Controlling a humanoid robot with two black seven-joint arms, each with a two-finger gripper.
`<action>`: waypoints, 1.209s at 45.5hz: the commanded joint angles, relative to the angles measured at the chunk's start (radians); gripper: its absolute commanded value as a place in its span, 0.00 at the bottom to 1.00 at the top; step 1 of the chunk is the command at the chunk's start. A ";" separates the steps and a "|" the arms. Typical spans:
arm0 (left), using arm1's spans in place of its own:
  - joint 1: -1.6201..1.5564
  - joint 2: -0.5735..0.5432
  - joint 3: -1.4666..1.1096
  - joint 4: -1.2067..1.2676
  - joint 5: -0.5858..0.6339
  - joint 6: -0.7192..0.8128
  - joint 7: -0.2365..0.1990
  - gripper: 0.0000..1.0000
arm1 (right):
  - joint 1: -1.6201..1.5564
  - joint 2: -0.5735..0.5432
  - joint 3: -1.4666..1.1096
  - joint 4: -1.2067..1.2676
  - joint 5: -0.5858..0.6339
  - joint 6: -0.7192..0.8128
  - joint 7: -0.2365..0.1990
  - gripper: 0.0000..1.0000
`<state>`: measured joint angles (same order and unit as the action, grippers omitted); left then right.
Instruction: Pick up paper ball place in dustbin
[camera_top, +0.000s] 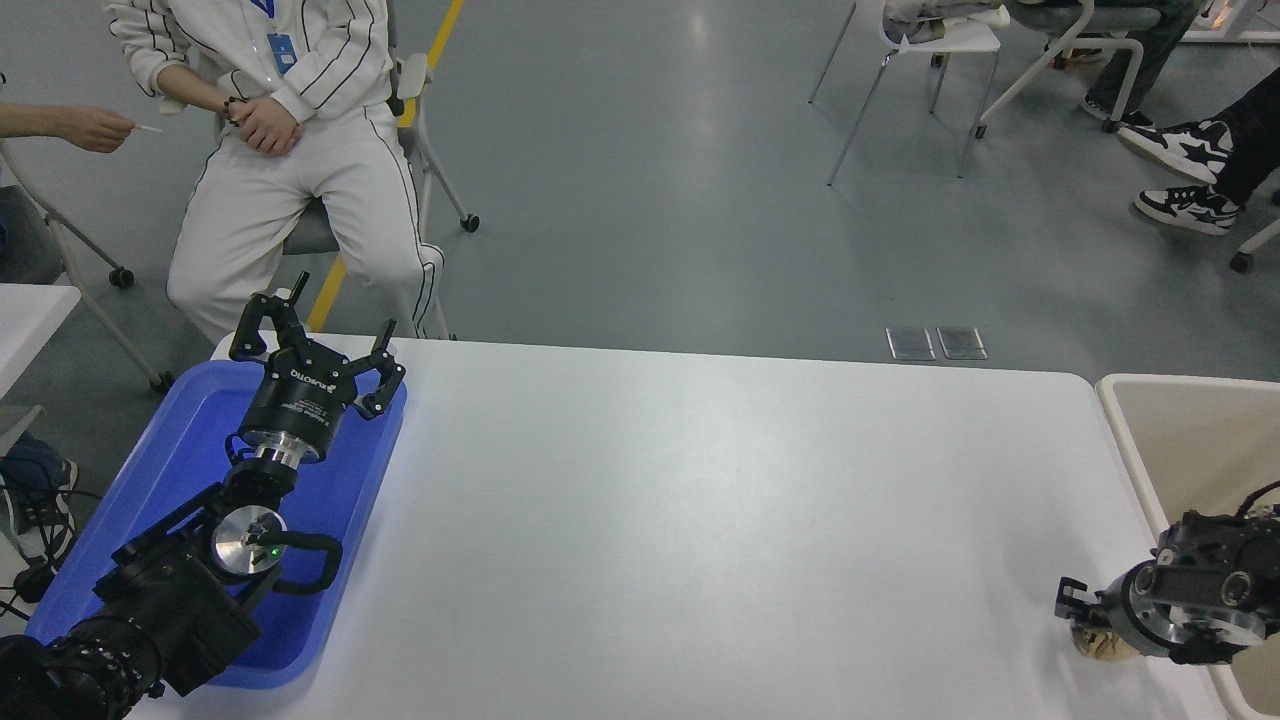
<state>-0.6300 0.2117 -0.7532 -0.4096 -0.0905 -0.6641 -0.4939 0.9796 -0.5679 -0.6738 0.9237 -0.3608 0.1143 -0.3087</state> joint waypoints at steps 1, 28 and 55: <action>0.000 0.000 0.000 0.000 0.000 0.000 0.000 1.00 | 0.001 -0.010 0.000 0.030 0.157 0.005 0.000 0.00; 0.000 0.000 0.000 0.000 0.000 0.000 0.000 1.00 | 0.160 -0.133 -0.024 0.194 0.154 0.008 -0.001 0.00; 0.000 0.000 0.000 0.000 0.000 0.000 0.000 1.00 | 0.639 -0.211 -0.283 0.541 0.006 0.177 -0.001 0.00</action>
<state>-0.6306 0.2117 -0.7532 -0.4096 -0.0905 -0.6646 -0.4939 1.3974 -0.7642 -0.8482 1.3315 -0.3050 0.1816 -0.3090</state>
